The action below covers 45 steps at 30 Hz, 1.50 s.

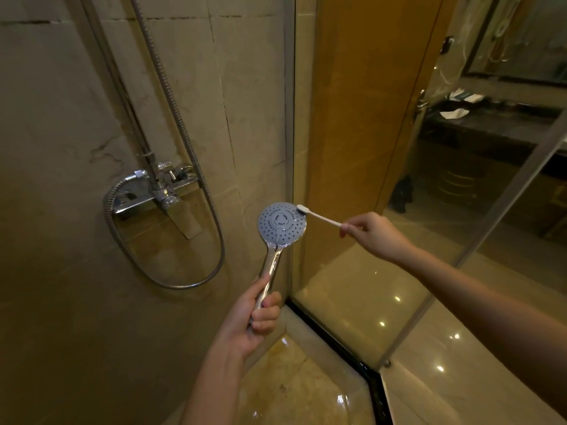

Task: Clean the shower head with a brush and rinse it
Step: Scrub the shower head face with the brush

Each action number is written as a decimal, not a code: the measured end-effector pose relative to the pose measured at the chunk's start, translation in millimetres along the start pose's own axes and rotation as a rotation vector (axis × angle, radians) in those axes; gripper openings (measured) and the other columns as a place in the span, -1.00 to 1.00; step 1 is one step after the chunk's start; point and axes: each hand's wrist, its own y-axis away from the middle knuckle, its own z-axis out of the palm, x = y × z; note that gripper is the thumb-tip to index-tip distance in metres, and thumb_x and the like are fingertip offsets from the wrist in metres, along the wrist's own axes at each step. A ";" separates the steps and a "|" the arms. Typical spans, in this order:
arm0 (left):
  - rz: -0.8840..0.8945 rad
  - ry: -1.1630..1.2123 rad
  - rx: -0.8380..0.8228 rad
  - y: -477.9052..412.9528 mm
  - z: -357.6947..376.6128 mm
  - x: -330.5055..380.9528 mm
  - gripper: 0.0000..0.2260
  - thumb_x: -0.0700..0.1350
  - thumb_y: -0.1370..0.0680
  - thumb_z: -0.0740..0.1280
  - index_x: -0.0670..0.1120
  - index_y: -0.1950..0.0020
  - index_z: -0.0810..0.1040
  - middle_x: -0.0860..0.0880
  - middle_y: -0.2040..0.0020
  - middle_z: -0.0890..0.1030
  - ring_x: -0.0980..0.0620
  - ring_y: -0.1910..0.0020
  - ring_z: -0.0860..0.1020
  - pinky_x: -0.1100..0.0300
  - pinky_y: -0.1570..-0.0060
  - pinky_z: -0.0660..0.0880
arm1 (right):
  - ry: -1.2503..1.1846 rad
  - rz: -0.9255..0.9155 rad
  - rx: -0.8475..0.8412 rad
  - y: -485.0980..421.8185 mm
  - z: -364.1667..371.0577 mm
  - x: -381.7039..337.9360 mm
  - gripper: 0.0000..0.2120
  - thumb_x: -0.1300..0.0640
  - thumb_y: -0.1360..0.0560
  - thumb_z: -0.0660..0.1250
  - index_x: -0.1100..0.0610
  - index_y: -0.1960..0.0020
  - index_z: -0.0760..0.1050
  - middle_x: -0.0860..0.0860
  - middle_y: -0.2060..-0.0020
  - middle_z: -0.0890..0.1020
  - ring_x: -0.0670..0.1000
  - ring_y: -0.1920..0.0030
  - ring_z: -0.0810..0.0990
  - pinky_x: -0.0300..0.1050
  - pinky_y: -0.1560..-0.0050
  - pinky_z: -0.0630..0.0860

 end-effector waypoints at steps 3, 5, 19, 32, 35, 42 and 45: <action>0.008 0.054 -0.051 1.1 -4.1 1.6 -0.67 -0.02 -0.39 0.41 -0.05 0.33 0.26 -0.01 0.70 0.24 0.19 0.79 0.18 0.42 0.83 0.08 | -0.009 -0.045 -0.119 10.4 6.9 -3.2 -0.82 -0.04 -0.57 0.26 -0.11 0.17 0.57 0.02 0.29 0.64 0.10 0.29 0.59 0.06 0.23 0.56; 0.004 0.097 -0.070 1.2 -5.8 4.6 -0.60 -0.01 -0.38 0.47 -0.10 0.46 0.30 0.04 0.69 0.22 0.18 0.79 0.19 0.40 0.83 0.09 | -0.031 -0.080 -0.142 18.0 14.9 -4.1 -0.82 -0.04 -0.56 0.26 -0.09 0.15 0.59 0.05 0.26 0.66 0.12 0.24 0.61 0.09 0.19 0.57; -0.008 0.058 -0.026 3.0 8.7 -2.2 -0.50 0.11 -0.58 0.09 -0.09 0.51 0.26 0.06 0.72 0.17 0.19 0.81 0.14 0.42 0.82 0.05 | -0.115 -0.045 0.028 26.0 47.1 -19.9 -0.80 -0.05 -0.57 0.25 -0.13 0.20 0.55 -0.05 0.42 0.57 -0.06 0.42 0.47 -0.07 0.35 0.42; 0.051 0.025 -0.012 2.0 19.0 -7.0 -0.73 0.02 -0.57 0.15 -0.02 0.28 0.20 -0.01 0.70 0.24 0.21 0.78 0.16 0.44 0.80 0.05 | 0.022 -0.050 0.092 24.3 37.4 -25.7 -0.81 -0.09 -0.59 0.20 -0.10 0.06 0.58 -0.11 0.43 0.53 -0.12 0.43 0.45 -0.22 0.41 0.33; 0.094 0.001 0.000 0.7 20.9 -6.7 -0.78 -0.02 -0.54 0.18 -0.03 0.26 0.24 0.02 0.65 0.26 0.23 0.76 0.17 0.44 0.80 0.05 | 0.126 -0.109 0.049 32.1 48.6 -37.5 -0.77 -0.13 -0.58 0.20 -0.10 0.00 0.60 -0.16 0.40 0.50 -0.08 0.28 0.51 -0.17 0.28 0.36; 0.262 -0.121 0.011 7.1 26.1 1.8 -0.94 -0.09 -0.57 0.20 0.03 0.07 0.44 0.04 0.52 0.30 0.23 0.71 0.18 0.47 0.72 0.04 | 0.024 -0.122 0.120 33.0 41.0 -47.9 -0.79 -0.10 -0.57 0.22 -0.10 0.04 0.61 -0.20 0.44 0.48 -0.21 0.37 0.43 -0.21 0.38 0.27; 0.334 -0.226 0.049 10.2 23.1 2.0 -0.83 -0.12 -0.58 0.20 0.07 -0.13 0.47 0.04 0.51 0.31 0.22 0.69 0.19 0.45 0.71 0.05 | -0.089 -0.117 0.121 33.5 35.9 -49.6 -0.81 -0.09 -0.56 0.24 -0.10 0.10 0.60 -0.11 0.45 0.54 -0.16 0.44 0.41 -0.17 0.38 0.34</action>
